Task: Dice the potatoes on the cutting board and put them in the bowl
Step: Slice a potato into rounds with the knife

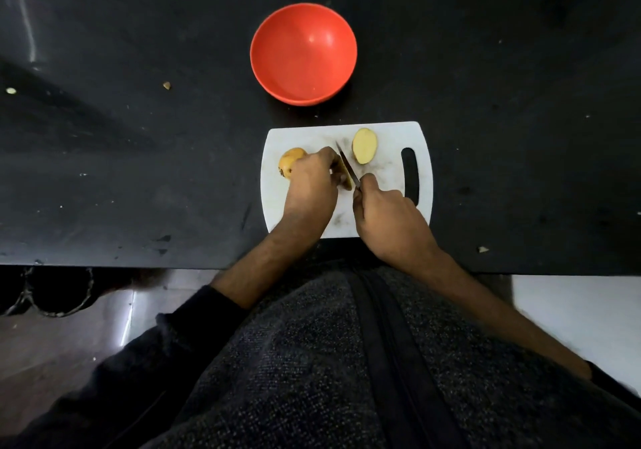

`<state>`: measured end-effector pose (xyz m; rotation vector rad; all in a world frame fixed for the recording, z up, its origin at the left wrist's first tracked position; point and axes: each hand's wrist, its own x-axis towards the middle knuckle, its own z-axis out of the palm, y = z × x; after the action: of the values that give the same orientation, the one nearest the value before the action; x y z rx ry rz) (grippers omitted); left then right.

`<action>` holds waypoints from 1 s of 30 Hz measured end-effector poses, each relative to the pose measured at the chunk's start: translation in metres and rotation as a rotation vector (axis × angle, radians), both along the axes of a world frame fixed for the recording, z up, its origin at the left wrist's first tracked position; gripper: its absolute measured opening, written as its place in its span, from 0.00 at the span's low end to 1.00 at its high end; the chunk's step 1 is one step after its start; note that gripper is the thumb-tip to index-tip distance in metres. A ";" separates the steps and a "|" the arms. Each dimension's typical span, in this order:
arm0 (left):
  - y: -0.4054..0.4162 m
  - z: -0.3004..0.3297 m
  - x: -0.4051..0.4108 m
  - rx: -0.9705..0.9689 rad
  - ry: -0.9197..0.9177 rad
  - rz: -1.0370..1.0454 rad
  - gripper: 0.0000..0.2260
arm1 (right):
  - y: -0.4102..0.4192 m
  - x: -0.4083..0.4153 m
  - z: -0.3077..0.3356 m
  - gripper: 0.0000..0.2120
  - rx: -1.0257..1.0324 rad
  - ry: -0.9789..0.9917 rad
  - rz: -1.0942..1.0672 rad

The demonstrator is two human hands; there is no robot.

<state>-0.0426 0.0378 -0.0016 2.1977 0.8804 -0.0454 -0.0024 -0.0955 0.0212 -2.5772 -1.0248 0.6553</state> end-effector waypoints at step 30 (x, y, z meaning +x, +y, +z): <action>0.001 0.000 0.004 -0.012 -0.034 0.029 0.13 | 0.002 0.006 0.004 0.06 -0.063 0.061 0.011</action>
<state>-0.0388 0.0383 -0.0017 2.1681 0.8902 0.0006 0.0036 -0.0934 0.0256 -2.5895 -1.0151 0.7751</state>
